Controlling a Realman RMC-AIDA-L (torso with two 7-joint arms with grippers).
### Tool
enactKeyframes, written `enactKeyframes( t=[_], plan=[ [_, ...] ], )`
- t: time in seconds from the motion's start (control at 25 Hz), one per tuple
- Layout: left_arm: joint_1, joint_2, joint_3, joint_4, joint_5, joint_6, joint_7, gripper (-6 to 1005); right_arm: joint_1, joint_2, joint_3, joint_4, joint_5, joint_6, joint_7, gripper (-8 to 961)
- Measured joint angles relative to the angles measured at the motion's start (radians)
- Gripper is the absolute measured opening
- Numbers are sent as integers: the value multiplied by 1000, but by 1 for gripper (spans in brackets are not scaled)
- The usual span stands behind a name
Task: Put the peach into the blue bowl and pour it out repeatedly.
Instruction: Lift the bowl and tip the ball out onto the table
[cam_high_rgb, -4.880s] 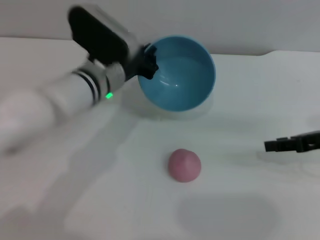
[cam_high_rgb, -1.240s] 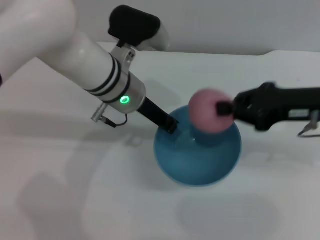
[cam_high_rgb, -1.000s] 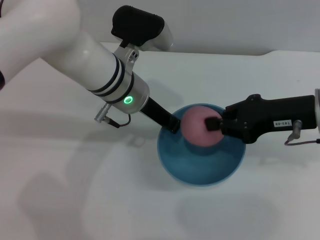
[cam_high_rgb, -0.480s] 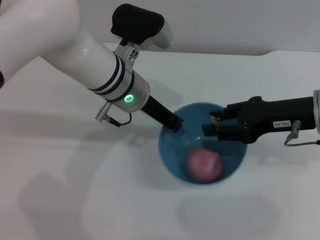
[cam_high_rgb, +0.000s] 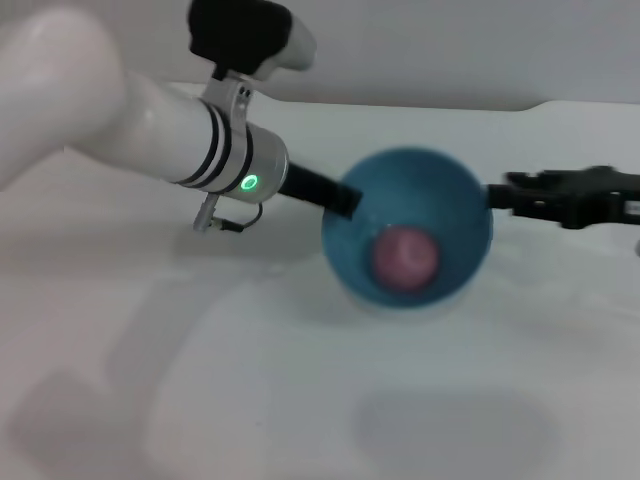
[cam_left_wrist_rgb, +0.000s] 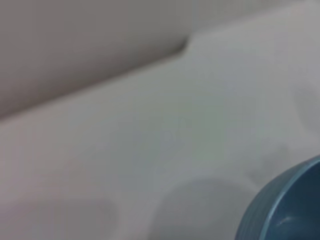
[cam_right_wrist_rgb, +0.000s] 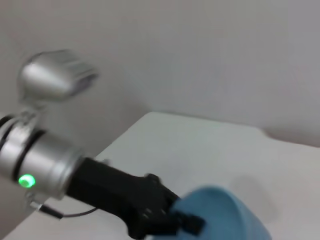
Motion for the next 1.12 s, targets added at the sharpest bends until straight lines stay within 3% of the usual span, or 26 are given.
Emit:
enactKeyframes(
  t=[0.2, 0.44, 0.48, 0.52, 0.72, 1.12],
  plan=[
    [169, 4, 100, 100, -6, -354, 5, -1, -59, -3, 156, 45, -19, -10, 2, 466],
    [254, 5, 187, 117, 2, -641, 75, -1, -88, -3, 314, 53, -196, -50, 75, 470],
    [279, 4, 260, 112, 3, -786, 124, -1, -93, -3, 343, 54, -262, -57, 103, 471],
    [279, 4, 260, 112, 3, -786, 124, -1, -93, -3, 343, 54, -262, -57, 103, 472],
    [307, -4, 448, 88, 4, -1060, 328, -1, -107, -3, 392, 55, -315, -72, 128, 475],
    [282, -12, 762, -20, -9, -1448, 721, 0, -103, -2, 414, 55, -316, -96, 129, 483]
  ],
)
